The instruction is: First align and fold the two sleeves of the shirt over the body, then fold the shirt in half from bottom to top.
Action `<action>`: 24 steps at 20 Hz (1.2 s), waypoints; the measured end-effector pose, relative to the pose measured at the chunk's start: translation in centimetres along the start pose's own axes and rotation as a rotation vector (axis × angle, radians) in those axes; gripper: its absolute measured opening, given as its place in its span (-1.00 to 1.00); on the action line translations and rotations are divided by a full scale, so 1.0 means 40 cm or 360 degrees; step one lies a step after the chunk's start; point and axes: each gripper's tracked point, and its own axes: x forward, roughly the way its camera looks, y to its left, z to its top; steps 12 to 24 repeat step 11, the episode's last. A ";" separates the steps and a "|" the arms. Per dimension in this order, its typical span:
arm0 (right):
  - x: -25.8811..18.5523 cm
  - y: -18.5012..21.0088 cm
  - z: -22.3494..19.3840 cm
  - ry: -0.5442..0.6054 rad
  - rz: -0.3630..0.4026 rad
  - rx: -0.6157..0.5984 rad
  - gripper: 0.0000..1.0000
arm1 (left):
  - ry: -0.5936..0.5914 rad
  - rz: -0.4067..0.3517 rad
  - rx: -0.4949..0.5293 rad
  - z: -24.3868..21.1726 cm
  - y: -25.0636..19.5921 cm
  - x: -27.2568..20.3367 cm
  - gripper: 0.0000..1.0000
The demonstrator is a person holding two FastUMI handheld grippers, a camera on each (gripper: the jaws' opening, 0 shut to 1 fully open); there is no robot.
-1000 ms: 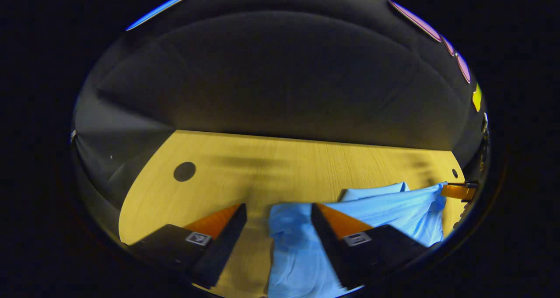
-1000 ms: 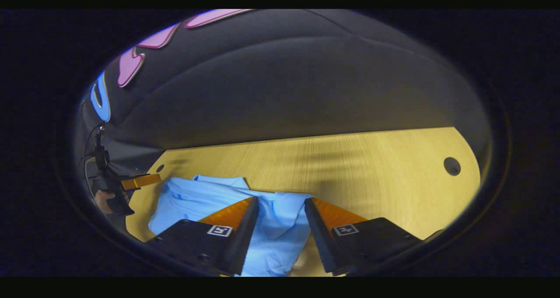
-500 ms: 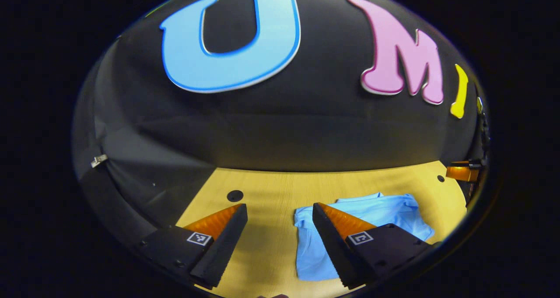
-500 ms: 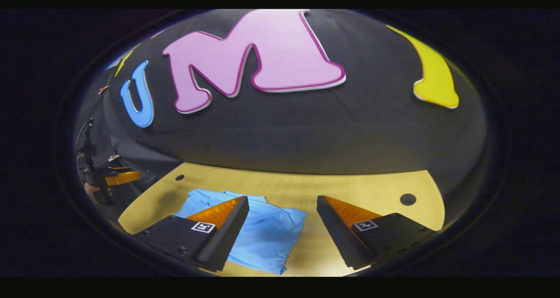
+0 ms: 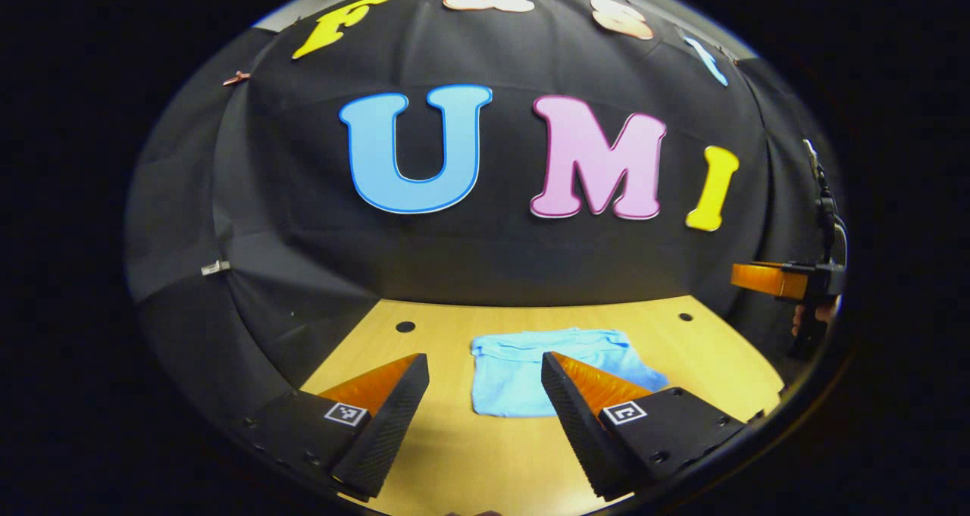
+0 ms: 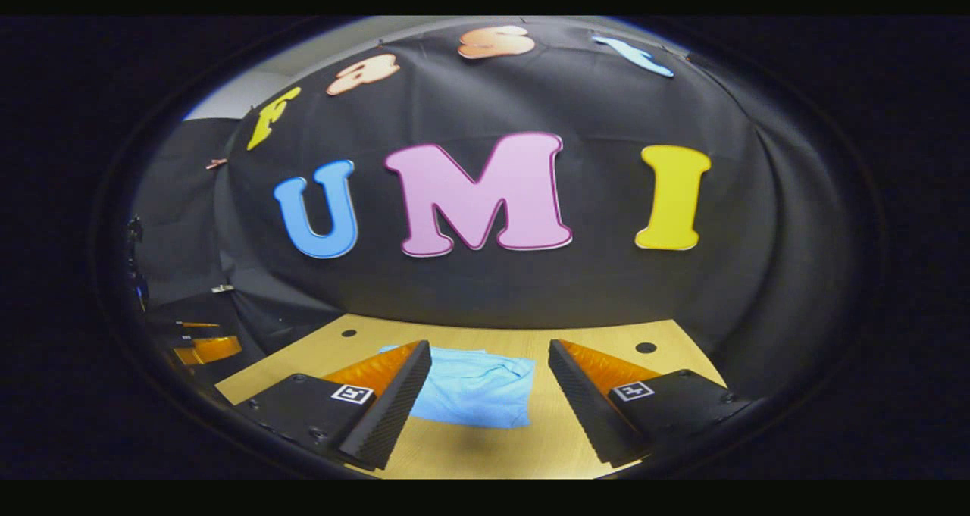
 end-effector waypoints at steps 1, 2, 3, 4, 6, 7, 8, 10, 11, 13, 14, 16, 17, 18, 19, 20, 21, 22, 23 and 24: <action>-0.063 0.035 -0.001 -0.0017 0.0015 -0.0006 0.95 | -0.0013 -0.0015 -0.0021 -0.010 -0.013 -0.060 0.94; -0.128 0.063 -0.002 -0.0032 0.0019 -0.0012 0.95 | -0.0024 -0.0025 -0.0032 -0.021 -0.018 -0.116 0.94; -0.185 0.092 -0.005 -0.0037 0.0029 -0.0021 0.95 | -0.0051 -0.0039 -0.0032 -0.028 -0.028 -0.167 0.94; -0.237 0.111 -0.007 -0.0055 0.0029 -0.0037 0.95 | -0.0065 -0.0061 -0.0026 -0.036 -0.042 -0.216 0.94; -0.313 0.142 -0.012 -0.0072 0.0053 -0.0080 0.95 | -0.0075 -0.0085 0.0003 -0.052 -0.060 -0.290 0.94; -0.335 0.146 -0.018 -0.0066 0.0054 -0.0111 0.95 | -0.0090 -0.0082 0.0021 -0.051 -0.069 -0.315 0.94; -0.356 0.145 -0.021 -0.0057 0.0050 -0.0130 0.95 | -0.0121 -0.0082 0.0032 -0.039 -0.078 -0.332 0.94; -0.386 0.150 0.000 -0.0069 0.0046 -0.0116 0.95 | -0.0151 -0.0108 0.0021 -0.030 -0.111 -0.362 0.94; -0.401 0.155 0.020 -0.0095 0.0035 -0.0100 0.95 | -0.0156 -0.0115 0.0005 -0.026 -0.125 -0.378 0.94; -0.401 0.155 0.020 -0.0095 0.0035 -0.0100 0.95 | -0.0156 -0.0115 0.0005 -0.026 -0.125 -0.378 0.94; -0.401 0.155 0.020 -0.0095 0.0035 -0.0100 0.95 | -0.0156 -0.0115 0.0005 -0.026 -0.125 -0.378 0.94; -0.401 0.155 0.020 -0.0095 0.0035 -0.0100 0.95 | -0.0156 -0.0115 0.0005 -0.026 -0.125 -0.378 0.94; -0.401 0.155 0.020 -0.0095 0.0035 -0.0100 0.95 | -0.0156 -0.0115 0.0005 -0.026 -0.125 -0.378 0.94; -0.401 0.155 0.020 -0.0095 0.0035 -0.0100 0.95 | -0.0156 -0.0115 0.0005 -0.026 -0.125 -0.378 0.94; -0.401 0.155 0.020 -0.0095 0.0035 -0.0100 0.95 | -0.0156 -0.0115 0.0005 -0.026 -0.125 -0.378 0.94; -0.401 0.155 0.020 -0.0095 0.0035 -0.0100 0.95 | -0.0156 -0.0115 0.0005 -0.026 -0.125 -0.378 0.94; -0.401 0.155 0.020 -0.0095 0.0035 -0.0100 0.95 | -0.0156 -0.0115 0.0005 -0.026 -0.125 -0.378 0.94; -0.401 0.155 0.020 -0.0095 0.0035 -0.0100 0.95 | -0.0156 -0.0115 0.0005 -0.026 -0.125 -0.378 0.94; -0.401 0.155 0.020 -0.0095 0.0035 -0.0100 0.95 | -0.0156 -0.0115 0.0005 -0.026 -0.125 -0.378 0.94; -0.401 0.155 0.020 -0.0095 0.0035 -0.0100 0.95 | -0.0156 -0.0115 0.0005 -0.026 -0.125 -0.378 0.94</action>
